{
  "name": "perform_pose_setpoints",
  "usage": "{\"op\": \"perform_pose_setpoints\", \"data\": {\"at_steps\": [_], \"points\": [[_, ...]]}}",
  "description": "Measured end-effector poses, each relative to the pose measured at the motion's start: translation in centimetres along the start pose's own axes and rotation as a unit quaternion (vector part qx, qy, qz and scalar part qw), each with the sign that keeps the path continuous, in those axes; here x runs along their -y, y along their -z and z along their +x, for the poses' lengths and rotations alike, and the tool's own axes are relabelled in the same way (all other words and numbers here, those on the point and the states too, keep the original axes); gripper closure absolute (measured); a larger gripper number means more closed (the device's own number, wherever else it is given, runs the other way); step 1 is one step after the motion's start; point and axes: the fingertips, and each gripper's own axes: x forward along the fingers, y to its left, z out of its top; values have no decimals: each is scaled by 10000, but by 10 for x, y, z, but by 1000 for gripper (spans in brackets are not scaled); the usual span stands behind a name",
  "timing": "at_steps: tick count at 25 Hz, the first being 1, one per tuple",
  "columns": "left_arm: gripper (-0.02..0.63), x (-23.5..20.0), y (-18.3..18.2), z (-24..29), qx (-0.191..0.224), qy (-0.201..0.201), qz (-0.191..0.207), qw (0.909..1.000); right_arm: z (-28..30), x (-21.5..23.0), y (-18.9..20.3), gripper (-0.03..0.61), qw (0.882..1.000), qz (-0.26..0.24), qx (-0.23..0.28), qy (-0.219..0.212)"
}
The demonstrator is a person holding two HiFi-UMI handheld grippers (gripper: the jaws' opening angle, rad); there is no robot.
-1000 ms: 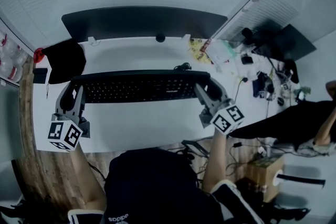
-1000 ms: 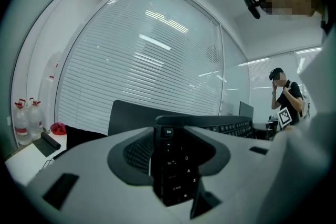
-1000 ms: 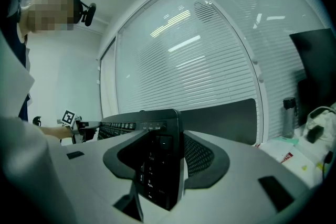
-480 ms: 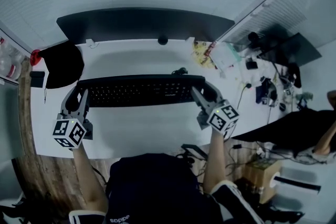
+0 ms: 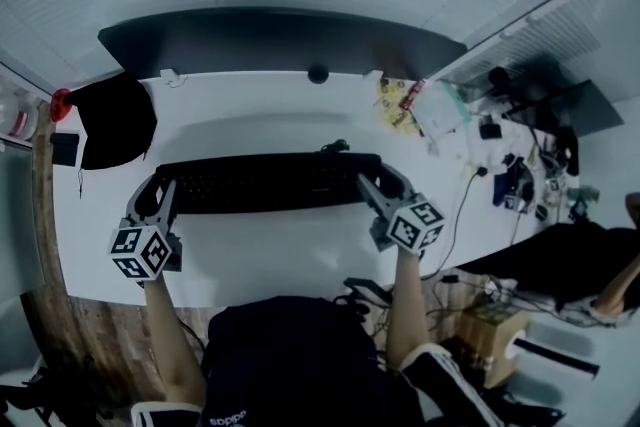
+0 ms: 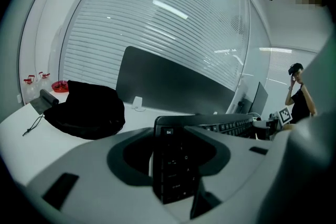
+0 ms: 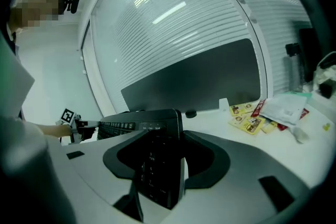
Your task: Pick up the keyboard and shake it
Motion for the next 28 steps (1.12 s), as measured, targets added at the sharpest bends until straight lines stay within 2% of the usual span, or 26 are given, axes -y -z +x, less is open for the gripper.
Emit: {"op": "perform_pose_setpoints", "data": {"at_steps": [9, 15, 28], "points": [[451, -11, 37, 15, -455, -164, -202, 9986, 19, 16, 33, 394, 9988, 225, -430, -14], [451, -16, 40, 22, -567, -249, -206, 9979, 30, 25, 52, 394, 9969, 551, -568, -13], [451, -27, 60, 45, -996, -377, -486, 9931, 52, 46, 70, 393, 9922, 726, -996, 175]]}}
